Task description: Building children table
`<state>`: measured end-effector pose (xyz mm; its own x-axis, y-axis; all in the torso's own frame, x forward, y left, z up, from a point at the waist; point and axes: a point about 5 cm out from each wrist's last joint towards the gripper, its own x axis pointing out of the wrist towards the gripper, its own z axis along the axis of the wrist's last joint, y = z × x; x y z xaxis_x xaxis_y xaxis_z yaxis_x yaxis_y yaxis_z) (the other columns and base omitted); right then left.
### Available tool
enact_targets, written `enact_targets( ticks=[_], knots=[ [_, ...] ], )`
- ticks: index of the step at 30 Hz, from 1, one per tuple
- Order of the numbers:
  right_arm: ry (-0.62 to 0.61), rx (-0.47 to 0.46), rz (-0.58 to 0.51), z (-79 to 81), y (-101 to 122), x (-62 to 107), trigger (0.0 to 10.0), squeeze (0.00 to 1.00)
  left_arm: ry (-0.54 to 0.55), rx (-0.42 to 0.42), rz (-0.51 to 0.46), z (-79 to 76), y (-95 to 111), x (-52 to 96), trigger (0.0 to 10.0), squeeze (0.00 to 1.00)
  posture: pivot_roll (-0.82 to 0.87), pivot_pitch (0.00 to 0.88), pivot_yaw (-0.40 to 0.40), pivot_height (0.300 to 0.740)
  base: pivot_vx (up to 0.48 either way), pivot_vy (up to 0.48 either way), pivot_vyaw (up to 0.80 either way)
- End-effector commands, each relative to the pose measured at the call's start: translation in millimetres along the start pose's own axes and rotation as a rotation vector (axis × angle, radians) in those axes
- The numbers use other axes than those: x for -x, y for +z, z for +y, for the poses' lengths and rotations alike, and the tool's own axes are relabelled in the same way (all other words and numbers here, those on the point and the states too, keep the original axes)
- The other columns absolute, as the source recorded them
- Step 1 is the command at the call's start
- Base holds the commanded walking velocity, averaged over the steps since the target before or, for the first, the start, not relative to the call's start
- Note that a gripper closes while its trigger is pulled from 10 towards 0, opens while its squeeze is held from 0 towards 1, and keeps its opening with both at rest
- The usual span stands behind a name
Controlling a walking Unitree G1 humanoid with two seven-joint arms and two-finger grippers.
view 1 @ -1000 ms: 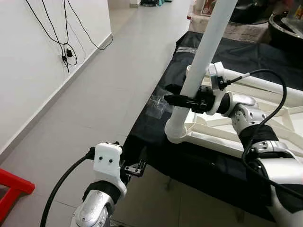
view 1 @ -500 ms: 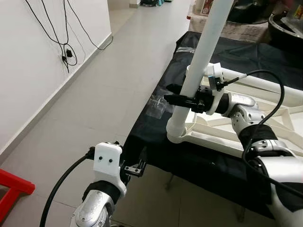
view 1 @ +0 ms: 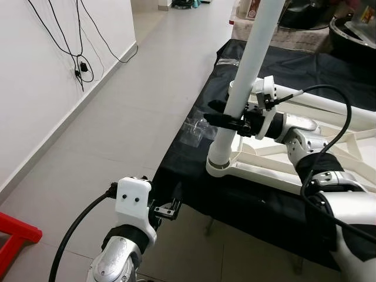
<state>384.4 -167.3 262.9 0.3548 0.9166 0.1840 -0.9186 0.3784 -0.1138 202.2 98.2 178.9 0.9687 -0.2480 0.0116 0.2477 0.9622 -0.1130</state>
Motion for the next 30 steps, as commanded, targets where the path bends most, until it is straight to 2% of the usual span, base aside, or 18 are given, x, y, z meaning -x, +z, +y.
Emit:
enact_targets(
  ticks=[1, 2, 4, 5, 6, 7, 8, 9, 14, 15, 20, 26, 30],
  knots=[
    [-0.002, 0.020, -0.059, -1.7, 13.7, -4.2, 10.0, 0.00, 0.005, -0.004, 0.017, 1.5, -3.1, 0.1, 10.0, 0.00, 0.13, 0.177, -0.044, 0.740, 0.000, 0.000, 0.00],
    [-0.022, 0.020, -0.116, -3.3, 23.8, -7.2, 10.0, 0.00, 0.007, -0.013, 0.010, 2.2, -2.0, -1.7, 10.0, 0.00, 0.13, 0.177, -0.044, 0.740, 0.000, 0.000, 0.00],
    [-0.022, 0.020, -0.116, -3.3, 23.8, -7.2, 10.0, 0.00, 0.007, -0.013, 0.010, 2.2, -2.0, -1.7, 10.0, 0.00, 0.13, 0.177, -0.044, 0.740, 0.000, 0.000, 0.00],
    [-0.093, 0.015, -0.162, -7.3, 32.9, -10.9, 10.0, 0.00, 0.010, -0.015, -0.002, 3.5, -0.6, -4.7, 10.0, 0.00, 0.09, 0.153, -0.038, 0.740, 0.000, 0.000, 0.00],
    [-0.093, 0.015, -0.162, -7.3, 32.9, -10.9, 10.0, 0.00, 0.010, -0.015, -0.002, 3.5, -0.6, -4.7, 10.0, 0.00, 0.09, 0.153, -0.038, 0.740, 0.000, 0.000, 0.00],
    [-0.171, 0.005, -0.207, -10.0, 39.9, -16.1, 10.0, 0.00, 0.025, -0.017, -0.014, 7.2, 0.5, -8.7, 10.0, 0.00, 0.05, 0.127, -0.025, 0.740, 0.000, 0.000, 0.00],
    [-0.171, 0.005, -0.207, -10.0, 39.9, -16.1, 10.0, 0.00, 0.025, -0.017, -0.014, 7.2, 0.5, -8.7, 10.0, 0.00, 0.05, 0.127, -0.025, 0.740, 0.000, 0.000, 0.00],
    [-0.224, -0.003, -0.238, -9.6, 41.7, -20.0, 10.0, 0.00, 0.048, -0.021, -0.019, 12.2, 0.4, -12.3, 10.0, 0.00, 0.04, 0.114, -0.009, 0.740, 0.000, 0.000, 0.00],
    [-0.249, -0.006, -0.248, -7.0, 39.3, -22.7, 10.0, 0.00, 0.063, -0.024, -0.024, 16.5, 0.3, -15.1, 10.0, 0.00, 0.04, 0.107, -0.002, 0.740, 0.000, 0.000, 0.00],
    [-0.235, -0.005, -0.242, 0.2, 30.0, -22.6, 10.0, 0.00, 0.094, -0.036, -0.028, 23.2, 0.1, -16.9, 10.0, 0.00, 0.05, 0.093, -0.008, 0.740, 0.000, -0.330, 0.00],
    [-0.225, -0.003, -0.218, 7.0, 16.9, -19.1, 10.0, 0.00, 0.132, -0.039, -0.025, 33.2, -1.4, -18.2, 10.0, 0.00, 0.09, 0.084, -0.007, 0.740, 0.213, -0.379, 0.00],
    [-0.270, -0.019, -0.219, 4.3, 17.9, -18.9, 10.0, 0.00, 0.140, -0.032, -0.031, 33.3, -1.0, -20.1, 10.0, 0.00, 0.09, 0.080, -0.034, 0.740, 0.280, -0.387, 0.00],
    [-0.282, -0.023, -0.216, 5.3, 18.4, -20.7, 10.0, 0.00, 0.154, -0.013, -0.029, 33.3, -1.8, -20.1, 10.0, 0.00, 0.09, 0.076, -0.039, 0.740, 0.122, 0.000, 0.00]
  ],
)
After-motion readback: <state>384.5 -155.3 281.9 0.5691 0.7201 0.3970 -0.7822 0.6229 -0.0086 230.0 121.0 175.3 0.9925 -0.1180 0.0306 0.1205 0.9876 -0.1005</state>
